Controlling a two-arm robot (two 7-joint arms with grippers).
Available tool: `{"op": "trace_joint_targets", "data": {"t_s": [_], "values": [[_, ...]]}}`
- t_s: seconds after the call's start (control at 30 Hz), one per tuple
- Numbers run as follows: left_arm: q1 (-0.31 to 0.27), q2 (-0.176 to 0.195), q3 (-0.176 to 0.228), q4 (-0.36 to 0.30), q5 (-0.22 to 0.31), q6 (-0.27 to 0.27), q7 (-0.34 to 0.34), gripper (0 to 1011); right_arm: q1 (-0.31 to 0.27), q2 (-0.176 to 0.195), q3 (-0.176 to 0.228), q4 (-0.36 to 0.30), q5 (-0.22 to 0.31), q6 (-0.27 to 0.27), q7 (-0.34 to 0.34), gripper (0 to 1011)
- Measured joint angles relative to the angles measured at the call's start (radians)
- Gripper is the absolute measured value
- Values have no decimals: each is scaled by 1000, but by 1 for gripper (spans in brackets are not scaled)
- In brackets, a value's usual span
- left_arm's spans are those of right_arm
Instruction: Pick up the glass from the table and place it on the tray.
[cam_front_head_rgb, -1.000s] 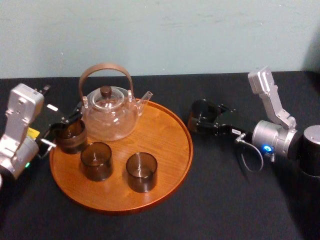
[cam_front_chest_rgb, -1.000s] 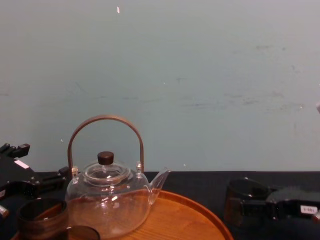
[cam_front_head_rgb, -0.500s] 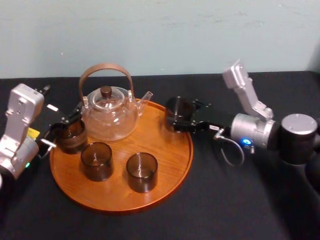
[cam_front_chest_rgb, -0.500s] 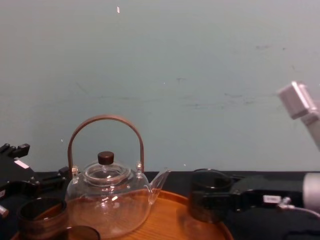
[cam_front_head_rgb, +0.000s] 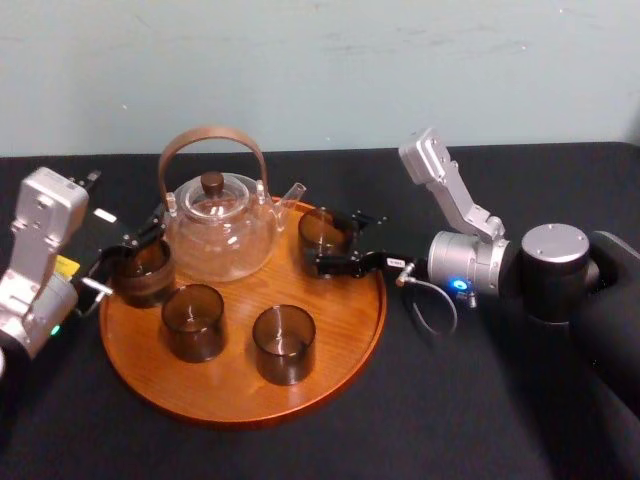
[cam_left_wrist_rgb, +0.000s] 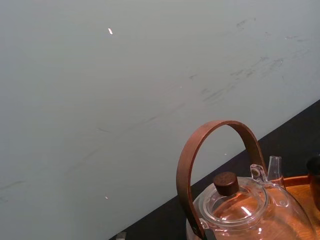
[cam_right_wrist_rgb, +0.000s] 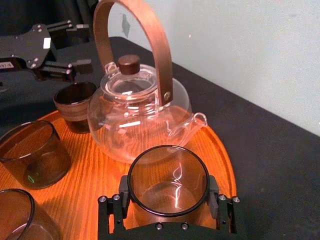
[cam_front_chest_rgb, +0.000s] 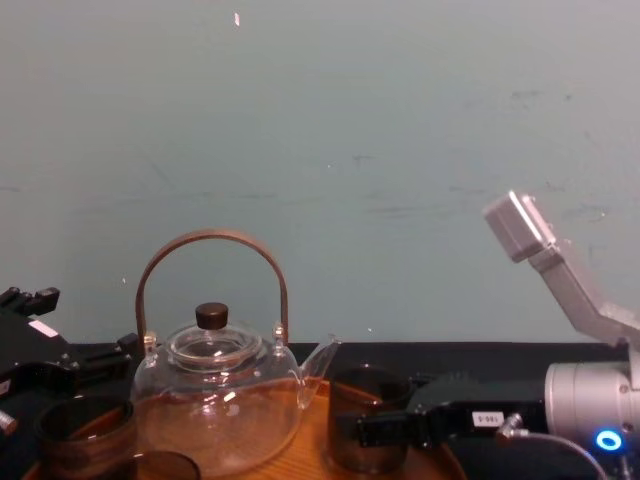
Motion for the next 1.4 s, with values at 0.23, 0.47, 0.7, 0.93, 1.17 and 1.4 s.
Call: {"op": "trace_joint_targets", "data": {"t_s": [0.23, 0.47, 0.7, 0.93, 1.17, 1.4], "values": [[0, 0, 0, 0, 0, 0, 0, 1001, -2, -7, -6, 19, -6, 1, 7, 908], [0, 0, 0, 0, 0, 0, 0, 1001, -6, -12, -11, 21, -15, 5, 5, 908], [0, 0, 0, 0, 0, 0, 0, 1001, -6, -12, -11, 21, -16, 7, 5, 908], [0, 0, 0, 0, 0, 0, 0, 1001, -7, -12, -23, 25, -28, 16, 5, 1002], [0, 0, 0, 0, 0, 0, 0, 1001, -33, 7, -6, -37, -22, -19, 3, 1002], [0, 0, 0, 0, 0, 0, 0, 1001, -45, 24, 2, -85, -15, -35, 0, 1002]]}}
